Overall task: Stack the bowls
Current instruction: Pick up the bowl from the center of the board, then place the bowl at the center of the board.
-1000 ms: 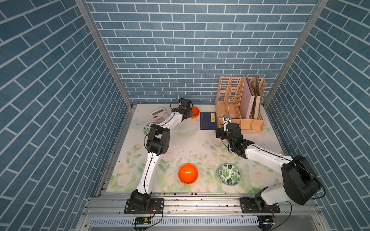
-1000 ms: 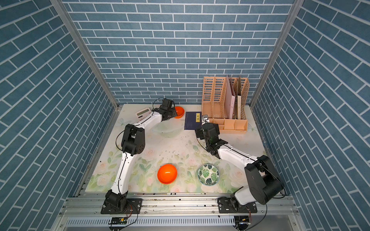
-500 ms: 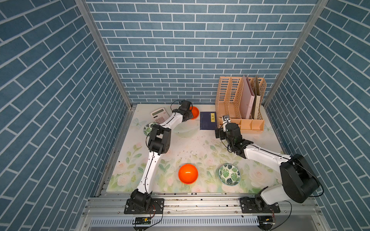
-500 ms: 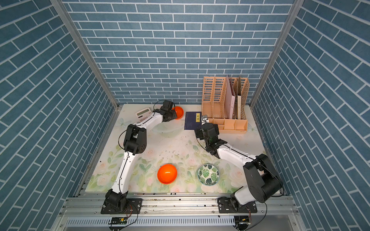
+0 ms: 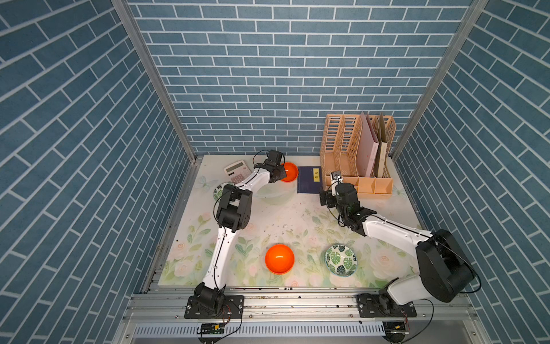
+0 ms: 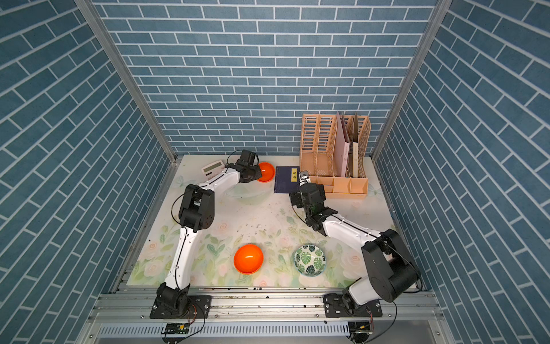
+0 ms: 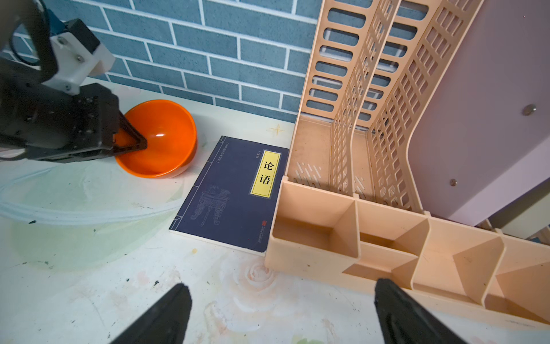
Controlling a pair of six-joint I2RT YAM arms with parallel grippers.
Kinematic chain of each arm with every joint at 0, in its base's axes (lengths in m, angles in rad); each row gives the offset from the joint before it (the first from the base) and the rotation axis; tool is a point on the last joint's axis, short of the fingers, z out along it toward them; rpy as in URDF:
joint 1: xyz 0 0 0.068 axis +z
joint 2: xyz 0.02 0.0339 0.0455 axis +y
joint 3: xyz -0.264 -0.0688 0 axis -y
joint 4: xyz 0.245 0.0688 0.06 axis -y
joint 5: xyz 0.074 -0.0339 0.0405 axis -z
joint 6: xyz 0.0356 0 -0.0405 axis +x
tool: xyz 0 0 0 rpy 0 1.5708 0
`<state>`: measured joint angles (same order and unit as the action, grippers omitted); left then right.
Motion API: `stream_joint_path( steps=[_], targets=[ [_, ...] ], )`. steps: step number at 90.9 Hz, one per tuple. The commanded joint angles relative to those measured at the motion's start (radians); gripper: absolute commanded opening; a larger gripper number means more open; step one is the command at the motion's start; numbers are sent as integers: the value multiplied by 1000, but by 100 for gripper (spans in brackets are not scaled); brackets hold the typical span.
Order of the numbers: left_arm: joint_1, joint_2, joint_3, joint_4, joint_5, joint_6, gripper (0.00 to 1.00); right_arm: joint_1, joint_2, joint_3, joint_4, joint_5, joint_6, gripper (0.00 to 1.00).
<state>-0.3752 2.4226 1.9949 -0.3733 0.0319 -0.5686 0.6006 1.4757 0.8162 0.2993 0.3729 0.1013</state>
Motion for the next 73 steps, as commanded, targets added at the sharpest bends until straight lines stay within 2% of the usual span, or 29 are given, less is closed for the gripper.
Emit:
stream_joint_path(
  steps=[1,24,32,52,73],
  targets=[
    [5,-153,-115,-22,41,64,0,6,-33,-20,0,-1,29,100],
    [5,-480,-558,29,161,79,2,6,-20,-6,-14,-38,37,100],
    [-2,-559,-657,7,175,78,2,7,-8,14,-41,-48,37,100],
    [-37,-683,-751,-88,138,82,3,9,-19,27,-73,-80,36,100],
    [-66,-711,-815,-129,112,92,4,13,-17,36,-89,-88,35,100]
  ],
)
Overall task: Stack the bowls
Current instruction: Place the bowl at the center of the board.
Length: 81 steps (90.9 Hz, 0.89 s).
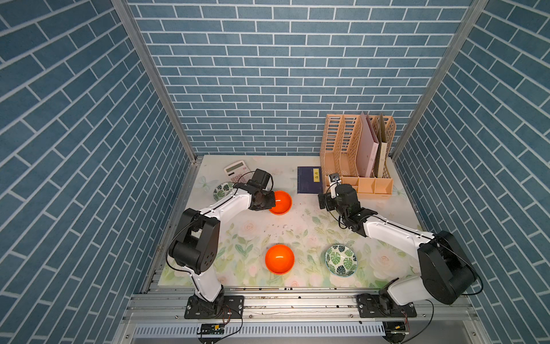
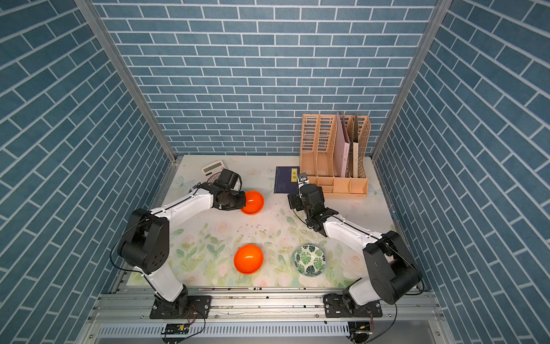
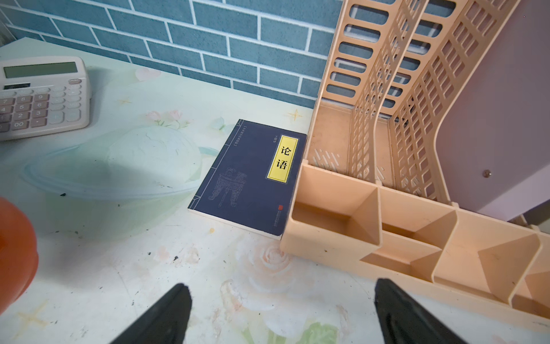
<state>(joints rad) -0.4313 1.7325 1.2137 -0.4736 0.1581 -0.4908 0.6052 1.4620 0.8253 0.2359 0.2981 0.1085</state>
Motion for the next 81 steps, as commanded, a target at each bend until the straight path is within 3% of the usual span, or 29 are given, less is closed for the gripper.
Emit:
stream_joint_path(
  steps=[1,23,81],
  targets=[
    [-10,-21,-39,-26,-12,14,4,8,-4,27,-26,-13,28,100],
    [-13,13,-100,11,3,11,4,8,-17,31,-37,-5,22,100],
    [-15,58,-103,25,10,20,10,8,-26,17,-31,4,24,100]
  ],
)
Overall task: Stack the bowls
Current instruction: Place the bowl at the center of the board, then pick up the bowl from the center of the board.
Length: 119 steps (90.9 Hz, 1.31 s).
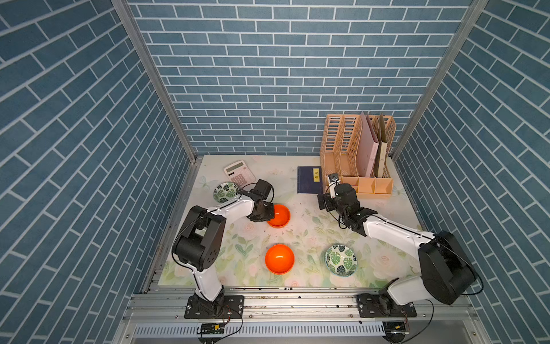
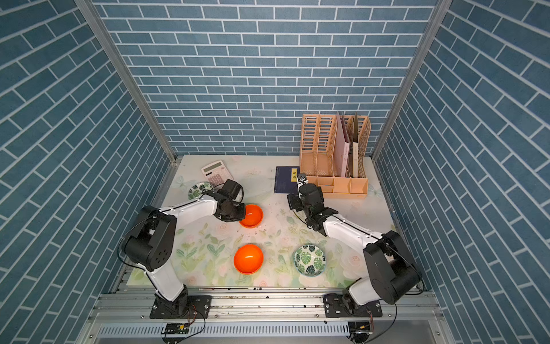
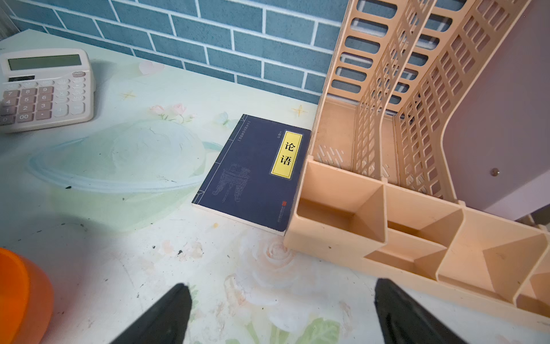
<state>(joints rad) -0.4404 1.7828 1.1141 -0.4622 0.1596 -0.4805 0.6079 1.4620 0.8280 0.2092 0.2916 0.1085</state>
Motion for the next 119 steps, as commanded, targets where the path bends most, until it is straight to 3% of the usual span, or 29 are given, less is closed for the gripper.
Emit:
stream_joint_path(
  steps=[1,13,25,33,50,66,99,119],
  targets=[
    [-5,9,-3,13,7,10,11,6,-27,13,-4,10,24,100],
    [-4,15,-12,21,4,11,24,5,-39,4,-5,15,24,100],
    [-6,-9,-14,37,4,8,58,6,-47,-3,-5,17,23,100],
    [-6,-25,-3,40,-2,19,67,5,-48,-4,-4,18,23,100],
    [-5,-70,65,10,-38,38,75,5,-48,-4,-6,16,23,100],
    [-11,-173,99,-73,-79,36,76,6,-58,-1,-17,25,10,100],
    [-304,-519,-241,-233,-213,-167,75,5,3,101,-61,45,-21,100],
    [-362,-686,-361,-336,-262,-237,73,5,13,105,-66,42,-19,100]
  ],
)
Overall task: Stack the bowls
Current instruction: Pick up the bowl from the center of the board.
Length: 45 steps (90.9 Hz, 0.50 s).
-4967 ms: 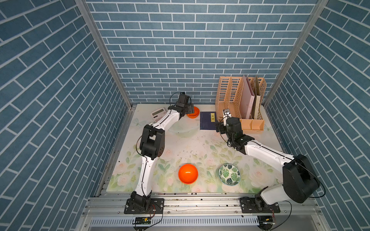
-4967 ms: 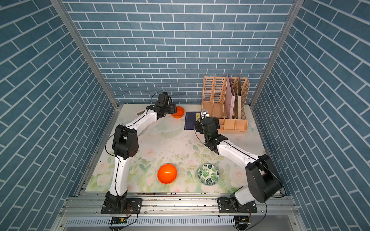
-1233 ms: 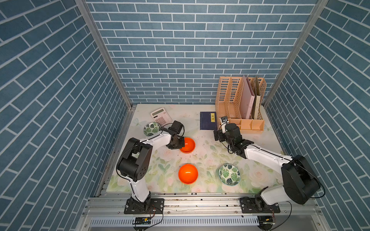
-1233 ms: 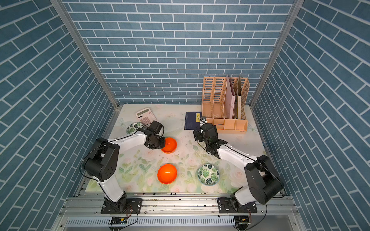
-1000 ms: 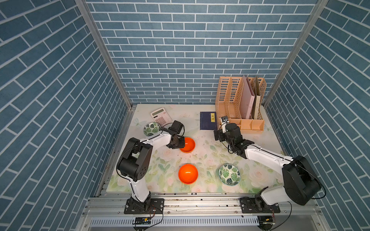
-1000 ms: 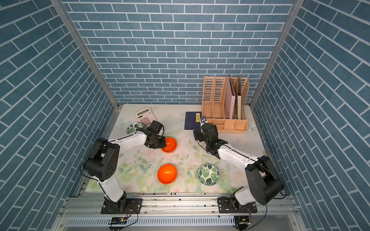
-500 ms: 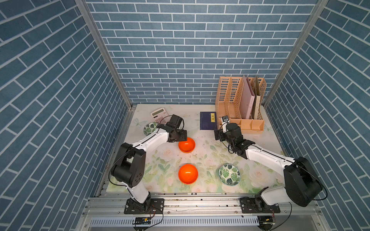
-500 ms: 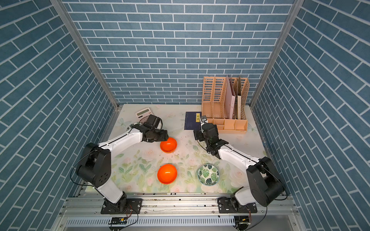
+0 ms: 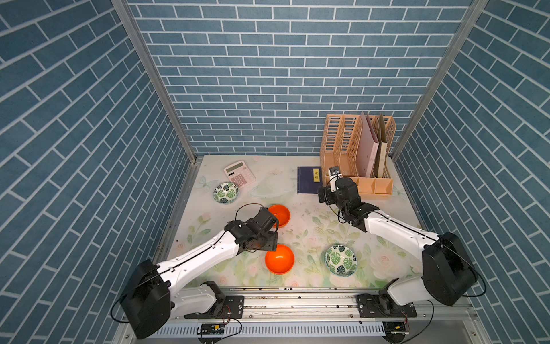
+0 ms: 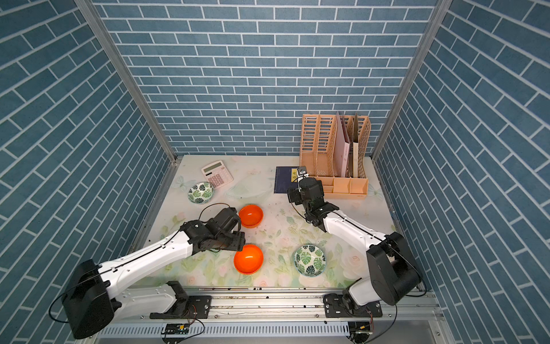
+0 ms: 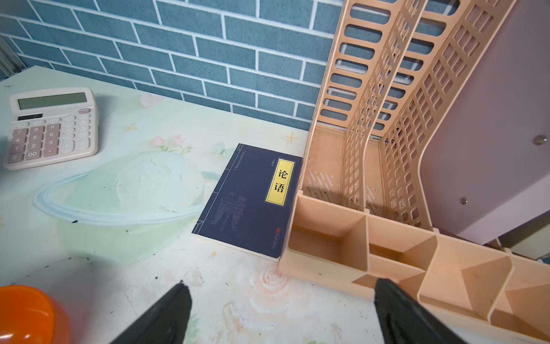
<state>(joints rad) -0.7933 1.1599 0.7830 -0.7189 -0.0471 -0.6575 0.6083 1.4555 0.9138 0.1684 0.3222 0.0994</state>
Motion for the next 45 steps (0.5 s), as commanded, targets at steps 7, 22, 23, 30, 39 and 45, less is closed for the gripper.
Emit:
stream_joint_path(
  steps=[7,22,23,30,39,45],
  targets=[
    [-11,-83,-72,-60,-9,-58,72,5,27,16,-24,11,-9,100],
    [-31,-53,-122,2,36,-54,68,5,36,16,-26,16,-7,100],
    [-32,-50,-122,6,36,-53,68,5,37,16,-26,16,-7,100],
    [-38,-29,-114,27,37,-47,68,5,40,14,-26,18,-7,100],
    [-41,0,-94,46,40,-36,68,5,46,12,-26,17,-4,100],
    [-44,17,-83,55,45,-32,68,4,50,8,-23,14,-3,100]
  ],
)
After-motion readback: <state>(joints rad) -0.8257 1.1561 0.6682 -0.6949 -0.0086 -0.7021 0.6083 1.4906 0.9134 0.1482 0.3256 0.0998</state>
